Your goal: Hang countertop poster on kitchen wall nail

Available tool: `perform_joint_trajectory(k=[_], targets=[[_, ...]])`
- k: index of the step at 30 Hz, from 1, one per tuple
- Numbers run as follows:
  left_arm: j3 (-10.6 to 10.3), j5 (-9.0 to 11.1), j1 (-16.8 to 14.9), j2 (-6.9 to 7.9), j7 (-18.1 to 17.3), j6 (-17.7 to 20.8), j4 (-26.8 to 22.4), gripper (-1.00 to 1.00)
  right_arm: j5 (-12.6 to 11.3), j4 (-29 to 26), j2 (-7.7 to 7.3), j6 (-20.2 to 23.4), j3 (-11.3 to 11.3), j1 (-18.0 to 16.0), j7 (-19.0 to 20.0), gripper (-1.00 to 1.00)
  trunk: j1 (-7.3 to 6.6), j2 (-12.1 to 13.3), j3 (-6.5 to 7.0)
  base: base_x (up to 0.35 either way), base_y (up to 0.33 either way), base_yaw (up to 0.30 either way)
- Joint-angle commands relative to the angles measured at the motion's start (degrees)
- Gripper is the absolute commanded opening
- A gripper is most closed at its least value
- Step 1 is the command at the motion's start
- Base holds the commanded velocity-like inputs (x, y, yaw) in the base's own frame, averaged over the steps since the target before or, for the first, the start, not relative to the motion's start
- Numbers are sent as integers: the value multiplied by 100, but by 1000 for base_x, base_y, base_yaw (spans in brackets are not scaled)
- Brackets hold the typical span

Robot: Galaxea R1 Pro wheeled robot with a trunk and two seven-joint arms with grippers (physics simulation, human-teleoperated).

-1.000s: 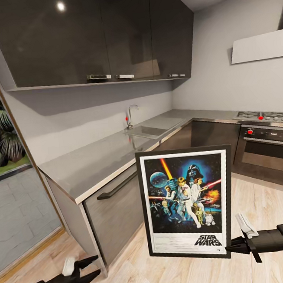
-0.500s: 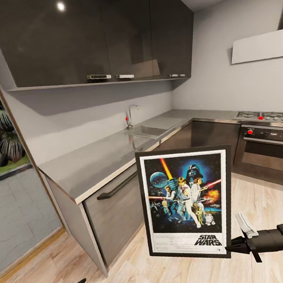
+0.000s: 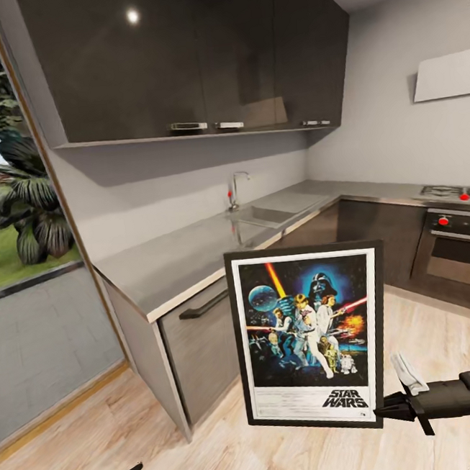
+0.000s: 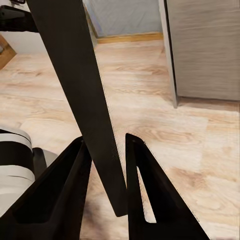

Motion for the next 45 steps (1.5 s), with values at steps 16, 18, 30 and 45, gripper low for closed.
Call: perform_joint_trajectory(k=[16, 18, 30, 45], targets=[[40, -33, -5, -7, -15, -49, 1, 100, 3, -10, 0, 55, 12, -3, 17, -100, -3, -4, -6, -182, -76, 121], [22, -44, 6, -41, 19, -30, 9, 100, -30, 23, 34, 20, 16, 31, -22, -100, -3, -4, -6, -154, -1, 28], [21, -47, 8, -291, 403, -39, 9, 100, -55, 221, 303, -115, 17, 54, -463, -100, -3, -4, -6, 0, 0, 0], [41, -35, 115, -321, 203, -69, 2, 100, -111, -6, 248, 49, -2, -66, -387, -100, -3, -4, -6, -89, 0, 73]])
